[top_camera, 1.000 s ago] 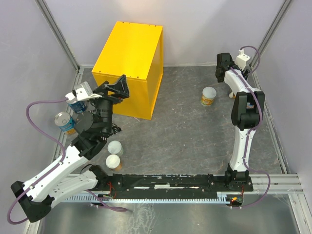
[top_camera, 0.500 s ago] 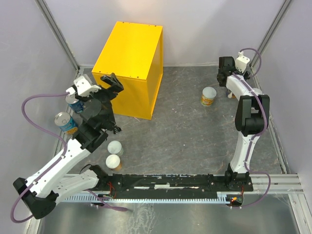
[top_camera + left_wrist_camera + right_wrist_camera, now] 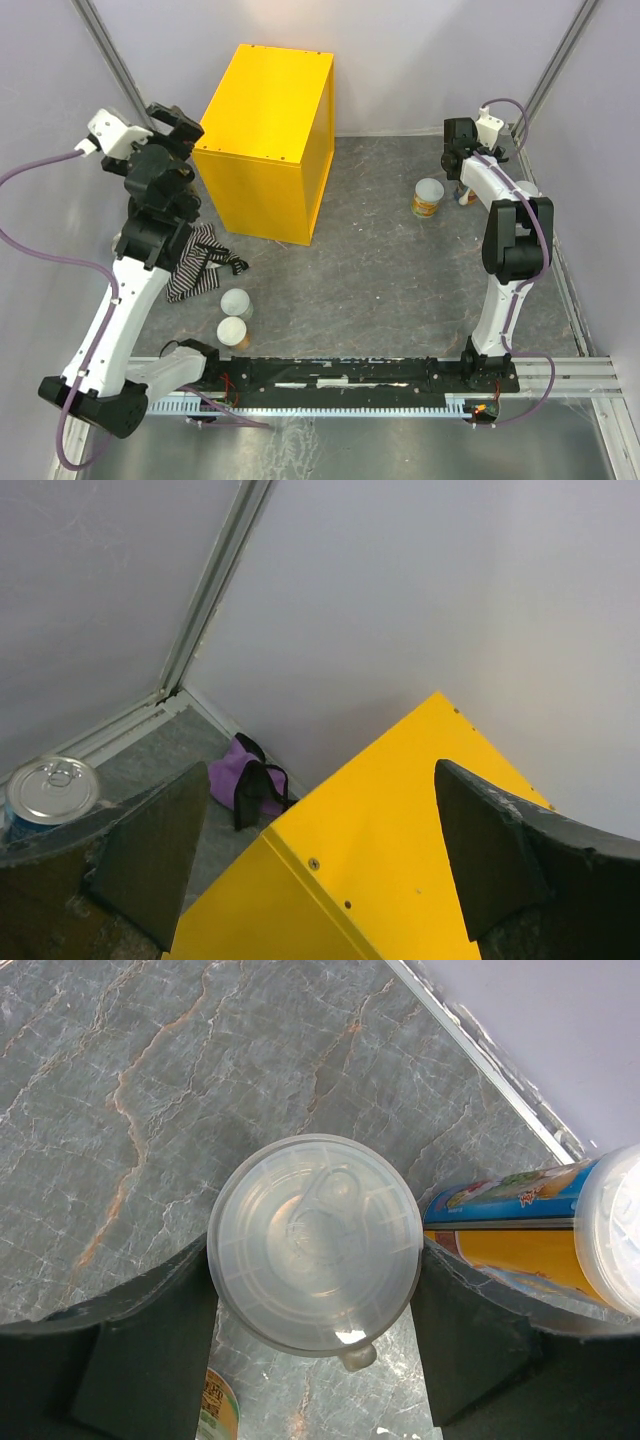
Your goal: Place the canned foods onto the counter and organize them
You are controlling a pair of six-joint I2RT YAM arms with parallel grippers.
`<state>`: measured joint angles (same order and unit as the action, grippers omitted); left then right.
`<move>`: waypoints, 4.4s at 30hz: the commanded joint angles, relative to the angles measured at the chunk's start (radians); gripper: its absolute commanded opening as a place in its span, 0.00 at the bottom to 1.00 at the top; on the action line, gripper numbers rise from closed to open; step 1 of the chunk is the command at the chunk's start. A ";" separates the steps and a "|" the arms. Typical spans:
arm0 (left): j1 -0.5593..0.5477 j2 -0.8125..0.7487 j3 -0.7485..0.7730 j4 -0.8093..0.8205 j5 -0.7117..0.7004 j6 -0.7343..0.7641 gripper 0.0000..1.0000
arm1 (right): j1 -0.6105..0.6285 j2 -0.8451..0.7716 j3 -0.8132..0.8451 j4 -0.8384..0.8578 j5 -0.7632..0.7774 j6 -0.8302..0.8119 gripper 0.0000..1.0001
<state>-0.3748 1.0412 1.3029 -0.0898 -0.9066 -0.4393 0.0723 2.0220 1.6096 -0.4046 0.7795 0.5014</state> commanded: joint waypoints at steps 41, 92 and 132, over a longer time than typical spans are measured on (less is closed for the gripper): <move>0.553 0.356 -0.240 0.408 1.014 -0.796 0.74 | 0.009 -0.037 0.054 -0.034 -0.083 -0.069 0.01; 0.492 0.206 -0.562 1.018 1.707 -1.070 0.44 | 0.017 -0.275 -0.102 -0.023 -0.094 -0.094 0.01; 0.267 0.336 -0.474 0.814 1.665 -0.875 0.46 | 0.077 -0.465 0.009 -0.038 -0.085 -0.171 0.01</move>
<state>-0.0879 1.3296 0.7670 0.6819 0.7525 -1.3613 0.1394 1.6684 1.5192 -0.5331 0.6437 0.3424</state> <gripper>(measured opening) 0.460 0.744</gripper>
